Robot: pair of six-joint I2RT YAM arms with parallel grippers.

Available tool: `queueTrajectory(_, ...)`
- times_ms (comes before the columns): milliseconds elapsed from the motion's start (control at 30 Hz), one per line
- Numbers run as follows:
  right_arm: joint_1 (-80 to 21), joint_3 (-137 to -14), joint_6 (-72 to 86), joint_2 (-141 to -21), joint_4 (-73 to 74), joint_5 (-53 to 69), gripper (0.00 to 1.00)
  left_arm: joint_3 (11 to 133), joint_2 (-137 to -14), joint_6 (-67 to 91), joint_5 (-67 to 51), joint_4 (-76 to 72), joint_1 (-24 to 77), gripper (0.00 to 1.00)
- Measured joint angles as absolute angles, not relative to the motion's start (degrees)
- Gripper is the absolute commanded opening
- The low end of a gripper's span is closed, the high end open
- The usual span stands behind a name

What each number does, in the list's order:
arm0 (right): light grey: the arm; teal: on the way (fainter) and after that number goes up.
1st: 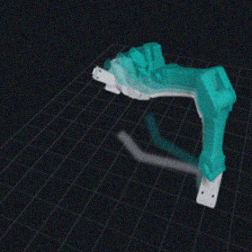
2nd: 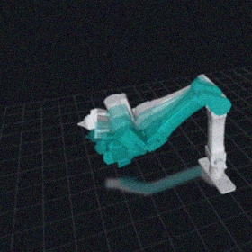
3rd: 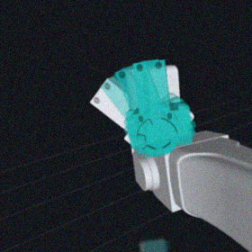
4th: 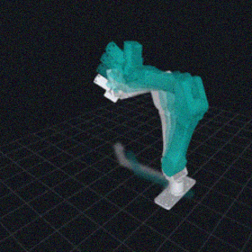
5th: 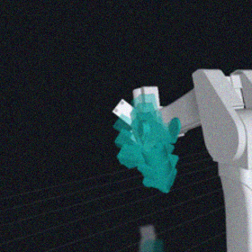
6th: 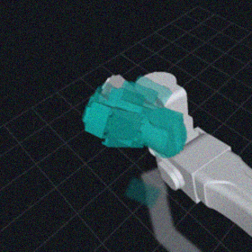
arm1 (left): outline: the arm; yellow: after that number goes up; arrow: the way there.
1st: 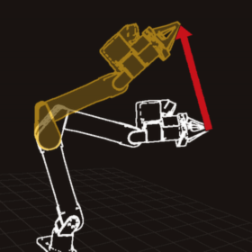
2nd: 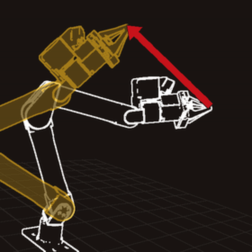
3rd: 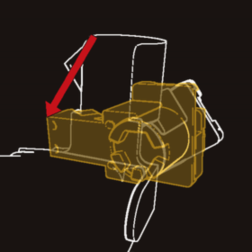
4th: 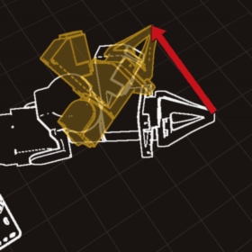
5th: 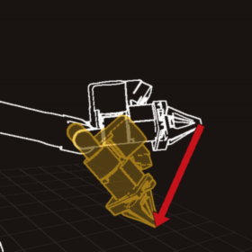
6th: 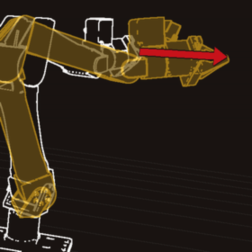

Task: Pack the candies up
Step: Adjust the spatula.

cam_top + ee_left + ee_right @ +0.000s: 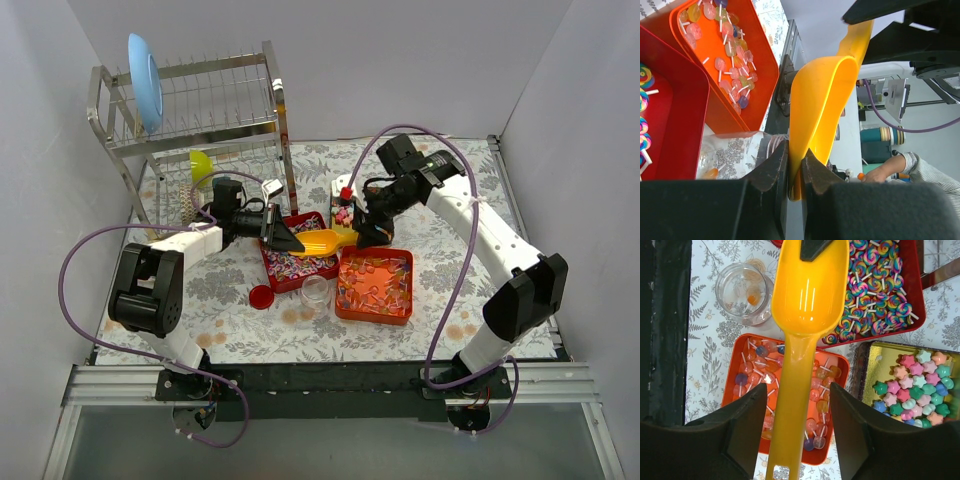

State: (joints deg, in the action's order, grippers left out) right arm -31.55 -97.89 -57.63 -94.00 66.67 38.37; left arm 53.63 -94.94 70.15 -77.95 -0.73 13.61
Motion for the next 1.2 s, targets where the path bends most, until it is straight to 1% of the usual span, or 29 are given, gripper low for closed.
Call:
queueTrajectory(100,-32.08,-95.50,-56.99,-94.00,65.04,37.45,0.55,53.63,-94.94,70.70,-77.95,-1.37,13.50,0.00)
queueTrajectory(133,-32.29,-94.96,-56.80,-94.00,64.47,37.41,0.51,53.63,-94.94,70.85,-77.97,-1.56,13.41,0.00)
queueTrajectory(167,-32.42,-94.65,-56.51,-93.97,64.10,37.28,0.50,53.63,-94.94,70.98,-77.95,-1.72,13.34,0.00)
queueTrajectory(367,-33.21,-92.58,-54.11,-92.73,60.38,36.71,0.49,53.63,-94.94,71.83,-77.95,-2.15,13.23,0.00)
queueTrajectory(433,-33.54,-91.50,-53.32,-91.61,58.54,36.18,0.38,53.63,-94.94,72.12,-77.95,-2.26,13.23,0.00)
queueTrajectory(500,-33.87,-90.52,-52.73,-90.37,57.04,35.68,0.23,53.63,-94.94,72.73,-77.97,-2.76,13.23,0.00)
queueTrajectory(533,-33.95,-90.19,-52.64,-89.89,56.45,35.24,0.11,53.63,-94.94,72.95,-78.04,-3.09,13.23,0.00)
queueTrajectory(567,-34.15,-89.93,-51.77,-89.32,55.53,34.13,0.07,53.63,-94.94,73.30,-78.22,-3.36,13.23,0.04)
queueTrajectory(600,-34.20,-89.86,-51.31,-89.10,55.18,33.52,0.03,53.63,-94.94,73.60,-78.26,-3.75,13.23,0.15)
queueTrajectory(633,-34.26,-89.78,-51.20,-88.99,54.96,33.21,0.01,53.63,-94.94,73.82,-78.17,-4.03,13.19,0.27)
queueTrajectory(667,-34.39,-89.76,-50.94,-88.99,54.63,32.95,0.01,53.63,-94.94,73.91,-77.95,-4.32,13.17,0.47)
queueTrajectory(733,-34.59,-89.78,-51.11,-88.97,54.43,32.08,0.01,53.65,-94.94,73.32,-77.43,-3.90,12.80,0.57)
queueTrajectory(767,-34.63,-89.95,-51.35,-88.97,54.68,31.35,0.01,53.78,-94.89,73.01,-76.34,-2.59,12.27,0.70)
queueTrajectory(867,-34.74,-92.99,-54.48,-89.76,57.45,28.25,0.01,54.06,-94.11,70.28,-70.76,2.74,9.80,0.71)
queueTrajectory(967,-34.74,-101.65,-61.21,-93.06,62.63,23.42,0.01,51.42,-90.59,70.46,-64.36,5.02,7.20,0.70)
queueTrajectory(1000,-34.74,-103.31,-62.37,-93.82,63.26,22.70,0.01,50.02,-88.97,70.67,-62.72,5.45,6.61,0.68)
queueTrajectory(1100,-34.98,-112.29,-68.51,-99.20,67.33,17.67,0.01,43.64,-81.80,72.55,-55.51,6.48,6.04,0.64)
queueTrajectory(1133,-35.16,-114.45,-70.06,-100.88,68.29,16.16,0.01,42.63,-80.44,73.14,-53.84,6.85,6.13,0.61)
queueTrajectory(1200,-35.81,-117.51,-73.97,-104.18,69.19,12.14,0.01,40.80,-78.39,74.24,-49.93,7.16,6.42,0.59)
